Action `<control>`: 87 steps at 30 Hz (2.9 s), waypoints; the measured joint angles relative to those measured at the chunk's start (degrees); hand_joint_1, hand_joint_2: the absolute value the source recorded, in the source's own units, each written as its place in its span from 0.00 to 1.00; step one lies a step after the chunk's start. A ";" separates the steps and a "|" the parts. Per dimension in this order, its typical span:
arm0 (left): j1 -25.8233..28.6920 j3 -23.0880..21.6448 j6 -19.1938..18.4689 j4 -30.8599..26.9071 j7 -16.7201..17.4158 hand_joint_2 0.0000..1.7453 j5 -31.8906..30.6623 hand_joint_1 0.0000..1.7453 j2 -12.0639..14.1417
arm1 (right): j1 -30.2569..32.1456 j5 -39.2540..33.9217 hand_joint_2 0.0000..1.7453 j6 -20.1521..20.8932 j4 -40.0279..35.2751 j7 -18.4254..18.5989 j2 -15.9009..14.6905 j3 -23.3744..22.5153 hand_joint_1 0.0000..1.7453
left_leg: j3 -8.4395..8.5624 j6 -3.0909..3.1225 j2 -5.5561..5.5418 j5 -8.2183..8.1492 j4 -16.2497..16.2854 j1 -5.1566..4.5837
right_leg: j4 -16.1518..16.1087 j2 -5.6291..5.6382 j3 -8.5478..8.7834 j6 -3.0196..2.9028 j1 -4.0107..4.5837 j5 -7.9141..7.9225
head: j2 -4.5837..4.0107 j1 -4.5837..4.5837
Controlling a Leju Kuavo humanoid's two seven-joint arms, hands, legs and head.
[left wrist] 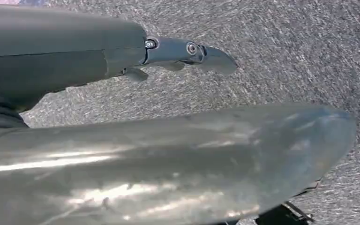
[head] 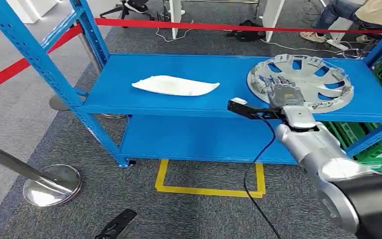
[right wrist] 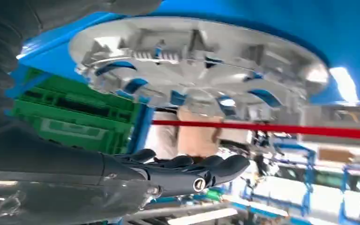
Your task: Take the parts from the cabinet and place them on the table.
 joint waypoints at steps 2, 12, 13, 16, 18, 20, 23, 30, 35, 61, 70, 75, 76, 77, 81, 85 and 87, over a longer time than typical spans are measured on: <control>0.00 -0.11 -0.04 0.00 0.00 0.00 0.00 0.00 0.00 | -0.14 0.09 1.00 3.89 0.55 1.94 -0.31 0.04 0.00 | 0.00 0.00 0.00 0.00 0.00 0.00 | 0.00 0.00 0.00 0.00 0.00 0.00 | 0.00 0.00; 0.02 -0.17 -0.09 0.00 0.02 0.00 0.02 0.00 0.02 | 0.07 -0.31 1.00 11.97 2.88 4.96 -2.73 -0.50 0.00 | -0.01 0.03 0.01 -0.02 0.00 -0.05 | -0.01 0.01 0.00 0.00 -0.05 0.00 | 0.00 0.00; 0.02 -0.17 -0.09 0.00 0.02 0.00 0.02 0.00 0.02 | 0.06 -0.33 1.00 12.17 3.06 4.98 -2.82 -0.50 0.00 | -0.01 0.03 0.01 -0.02 0.00 -0.05 | -0.01 0.02 -0.01 0.00 -0.05 0.00 | 0.00 0.02; 0.02 -0.17 -0.07 0.00 0.02 0.00 0.07 0.00 0.02 | 0.07 -0.31 1.00 13.11 3.43 4.98 -2.93 -0.55 0.00 | -0.01 0.03 0.01 -0.02 0.00 -0.05 | -0.01 0.03 -0.02 0.00 -0.05 0.00 | 0.00 0.00; 0.03 -0.17 -0.07 0.00 0.02 0.00 0.09 0.00 0.02 | 0.11 -0.31 1.00 13.30 3.61 4.98 -2.99 -0.59 0.00 | -0.01 0.03 0.01 -0.02 0.00 -0.05 | -0.01 0.03 -0.02 0.00 -0.05 0.00 | 0.00 0.00; 0.03 -0.17 -0.07 0.00 0.02 0.00 0.15 0.00 0.02 | 0.14 -0.31 1.00 13.26 3.69 4.98 -2.99 -0.70 0.00 | -0.01 0.03 0.02 -0.02 0.00 -0.05 | -0.01 0.02 -0.02 0.00 -0.05 0.00 | 0.00 0.00; 0.06 -0.17 -0.07 0.00 0.02 0.00 0.15 0.00 0.02 | 0.14 -0.31 1.00 13.26 3.74 4.98 -2.99 -0.94 0.00 | -0.02 0.03 0.01 -0.01 0.00 -0.05 | -0.01 0.01 -0.02 0.00 -0.05 0.00 | 0.00 0.02; 0.06 -0.17 -0.04 0.00 0.04 0.00 0.24 0.00 0.04 | 0.14 -0.20 1.00 12.30 3.74 4.52 -2.99 -1.03 0.00 | -0.02 0.03 0.02 -0.02 0.00 -0.07 | -0.01 0.01 -0.02 0.00 -0.06 0.00 | 0.00 0.00; 0.07 -0.15 0.00 0.00 0.04 0.00 0.44 0.00 0.02 | 0.15 -0.13 1.00 11.55 3.74 3.75 -2.99 -1.03 0.61 | -0.02 0.04 0.02 -0.02 0.00 -0.07 | -0.01 0.02 -0.02 0.00 -0.06 0.00 | 0.00 0.00; 0.11 -0.17 0.02 0.00 0.02 0.00 0.42 0.00 0.02 | 0.22 0.17 1.00 10.05 3.74 2.55 -2.99 -1.07 0.84 | -0.03 0.04 0.02 -0.02 0.00 -0.07 | -0.01 0.01 -0.02 0.00 -0.06 0.00 | 0.00 0.00; 0.11 -0.17 0.02 0.00 0.02 0.00 0.39 0.00 0.02 | 0.23 0.48 1.00 8.91 3.74 2.27 -2.99 -1.09 0.00 | -0.03 0.04 0.02 -0.02 0.00 -0.07 | -0.01 0.01 -0.02 0.00 -0.06 0.00 | 0.00 0.00; 0.10 -0.17 0.02 0.00 0.02 0.00 0.39 0.00 0.02 | 0.22 1.01 1.00 6.75 3.74 1.73 -2.99 -1.09 0.00 | -0.03 0.04 0.02 -0.02 0.00 -0.07 | -0.01 0.01 -0.01 0.00 -0.06 0.00 | 0.00 0.00; 0.10 -0.17 0.02 0.00 0.02 0.00 0.42 0.00 0.02 | 0.20 1.14 1.00 6.15 3.71 1.33 -2.99 -1.09 0.00 | -0.03 0.04 0.01 -0.02 0.00 -0.07 | -0.01 0.01 -0.01 0.00 -0.06 0.00 | 0.00 0.00; 0.10 -0.17 0.02 0.00 0.02 0.00 0.44 0.00 0.02 | 0.20 1.25 1.00 5.47 3.65 0.93 -2.99 -1.09 0.00 | -0.03 0.04 0.01 -0.02 0.00 -0.07 | -0.01 0.01 -0.01 0.00 -0.06 0.00 | 0.00 0.00; 0.08 -0.17 0.37 0.00 0.04 0.00 0.57 0.00 0.02 | -0.03 1.29 1.00 2.81 3.10 -0.88 -2.82 -1.09 0.00 | -0.03 0.04 0.01 -0.02 0.00 -0.06 | -0.01 0.00 0.00 0.00 -0.06 0.00 | 0.00 0.00; 0.02 -0.17 0.39 0.00 0.07 0.00 0.55 0.00 0.00 | -0.29 1.22 1.00 2.00 2.62 -1.73 -2.27 -1.09 0.00 | -0.03 0.03 0.01 -0.02 0.00 -0.06 | -0.01 0.01 0.00 0.00 -0.06 0.00 | 0.00 0.00; -0.03 -0.17 0.39 0.00 0.07 0.00 0.55 0.00 -0.02 | -0.43 1.25 1.00 2.00 2.60 -1.78 -1.99 -1.09 0.00 | -0.03 0.03 0.01 -0.01 0.00 -0.06 | -0.01 0.00 0.00 0.00 -0.06 0.00 | 0.00 0.02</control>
